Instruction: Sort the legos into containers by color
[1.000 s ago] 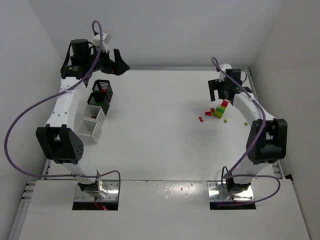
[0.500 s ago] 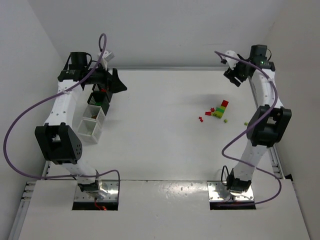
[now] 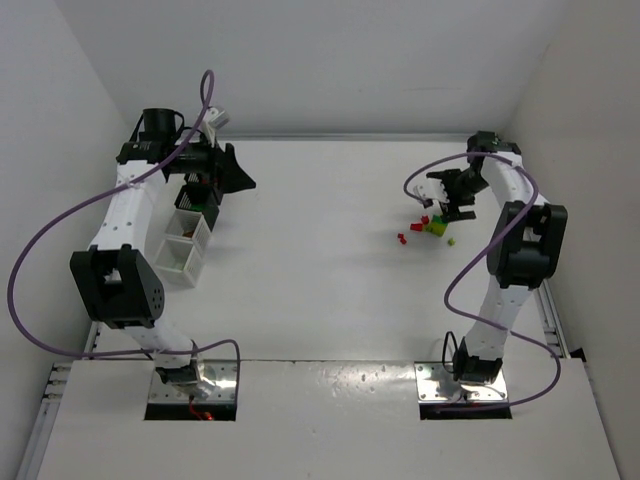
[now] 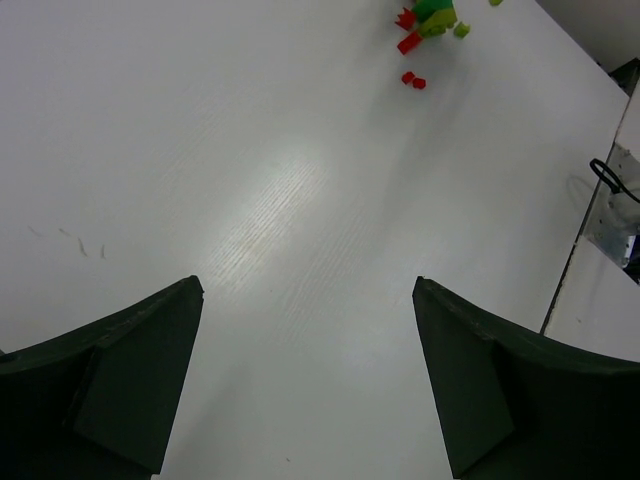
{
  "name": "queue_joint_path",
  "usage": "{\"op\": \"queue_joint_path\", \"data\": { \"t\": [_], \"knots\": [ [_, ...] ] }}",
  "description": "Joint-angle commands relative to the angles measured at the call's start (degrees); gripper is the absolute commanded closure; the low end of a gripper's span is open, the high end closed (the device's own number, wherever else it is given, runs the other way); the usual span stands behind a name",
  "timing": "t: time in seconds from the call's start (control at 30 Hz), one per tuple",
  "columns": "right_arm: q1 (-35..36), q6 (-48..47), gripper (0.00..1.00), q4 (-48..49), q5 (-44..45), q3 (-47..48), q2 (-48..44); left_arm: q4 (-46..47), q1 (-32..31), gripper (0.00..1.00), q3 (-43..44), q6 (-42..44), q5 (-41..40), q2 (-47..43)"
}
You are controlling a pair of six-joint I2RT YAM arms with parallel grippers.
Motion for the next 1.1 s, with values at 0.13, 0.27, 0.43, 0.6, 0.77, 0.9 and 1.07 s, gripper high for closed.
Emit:
{"op": "queue_joint_path", "data": {
  "t": [0.13, 0.27, 0.43, 0.6, 0.77, 0.9, 1.07],
  "knots": [
    [0.7, -13.2, 0.11, 3.2, 1.3, -0.4, -0.9, 0.0, 0.1, 0.08, -0.3, 1.3, 4.4, 0.4],
    [0.7, -19.4, 0.11, 1.4, 4.1, 0.9, 0.5, 0.0, 0.6, 0.08, -0.8, 1.8, 5.0, 0.9],
    [1.3, -23.4, 0.14, 0.0, 6.3, 2.8, 2.8, -0.6, 1.7, 0.08, -0.8, 1.8, 6.7, 1.5],
    [1.3, -25.6, 0.14, -1.1, 6.8, 4.6, 5.2, -0.6, 3.1, 0.08, -1.9, 1.8, 8.0, 1.5],
    [2.3, -27.9, 0.14, 0.4, 6.8, 4.6, 7.4, -1.1, 3.6, 0.09, -1.9, 1.8, 8.6, 2.0],
    [2.8, -29.2, 0.21, -0.2, 8.2, 5.2, 9.3, -1.6, 4.8, 0.09, -2.4, 1.8, 8.6, 2.0],
    [2.8, -29.3, 0.33, 0.3, 10.7, 5.7, 10.6, -2.2, 5.3, 0.09, -3.5, 2.9, 8.6, 1.5]
  ]
}}
